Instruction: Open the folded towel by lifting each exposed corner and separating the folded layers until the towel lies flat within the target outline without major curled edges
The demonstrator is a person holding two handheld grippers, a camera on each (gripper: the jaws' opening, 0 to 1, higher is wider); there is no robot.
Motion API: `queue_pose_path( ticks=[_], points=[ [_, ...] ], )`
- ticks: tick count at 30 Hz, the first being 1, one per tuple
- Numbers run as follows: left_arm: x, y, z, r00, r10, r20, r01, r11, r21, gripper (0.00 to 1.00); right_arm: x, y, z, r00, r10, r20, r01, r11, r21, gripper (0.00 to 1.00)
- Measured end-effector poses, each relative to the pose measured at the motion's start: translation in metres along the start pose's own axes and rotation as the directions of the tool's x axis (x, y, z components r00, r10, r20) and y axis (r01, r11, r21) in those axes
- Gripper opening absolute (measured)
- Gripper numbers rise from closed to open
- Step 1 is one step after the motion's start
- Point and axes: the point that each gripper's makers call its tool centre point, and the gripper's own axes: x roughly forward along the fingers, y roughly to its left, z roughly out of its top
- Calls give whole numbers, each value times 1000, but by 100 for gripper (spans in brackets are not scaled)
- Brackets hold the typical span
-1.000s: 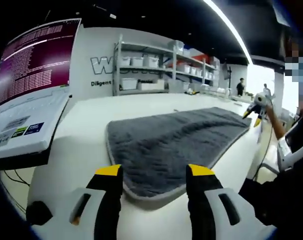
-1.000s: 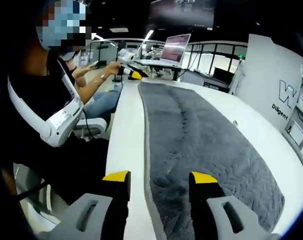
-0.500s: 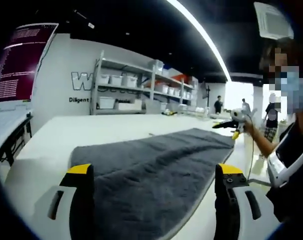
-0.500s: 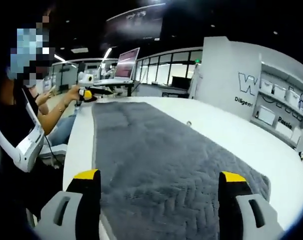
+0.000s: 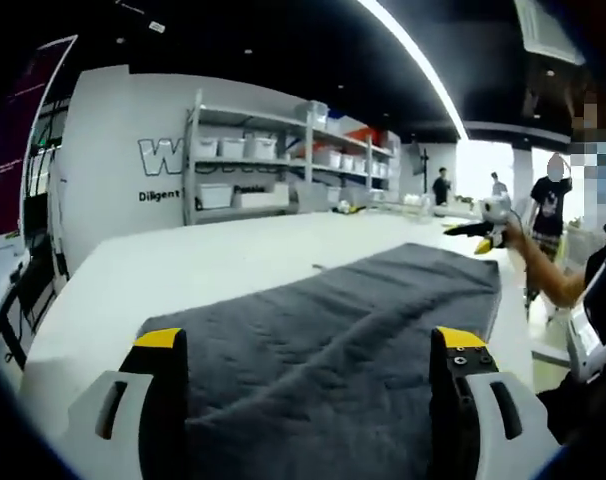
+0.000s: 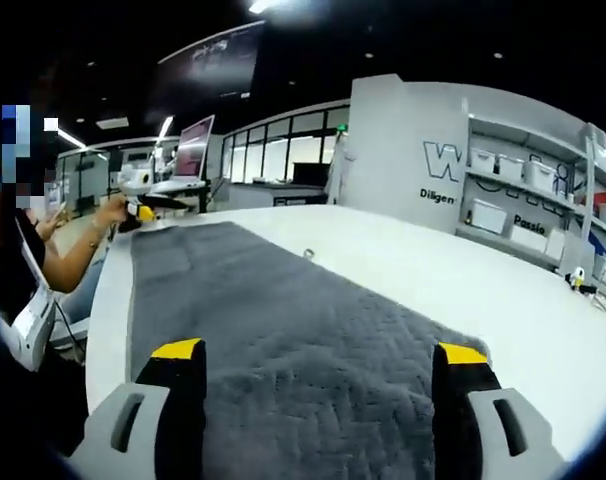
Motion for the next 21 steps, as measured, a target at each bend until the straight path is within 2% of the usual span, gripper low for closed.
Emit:
queue_pose_path(
  ticks=[6,10,14,17,21],
  points=[
    [22,8,10,1000,2,-31,-1,999,39,99,2,-26,9,999,-49,6,49,998,28,85],
    [37,14,15,999,5,-53,-2,998,62,99,7,-41,11,997,-77,-6,77,996,38,85],
    [50,21,21,998,13,-58,-9,998,70,99,14,-56,12,994,-100,-39,102,994,34,84],
    [58,28,21,997,22,-74,-17,998,67,98,18,-64,15,994,-99,-41,102,993,56,79],
    [69,46,21,995,52,-85,-48,998,49,96,24,-78,17,992,-117,-44,121,989,80,76]
  ],
)
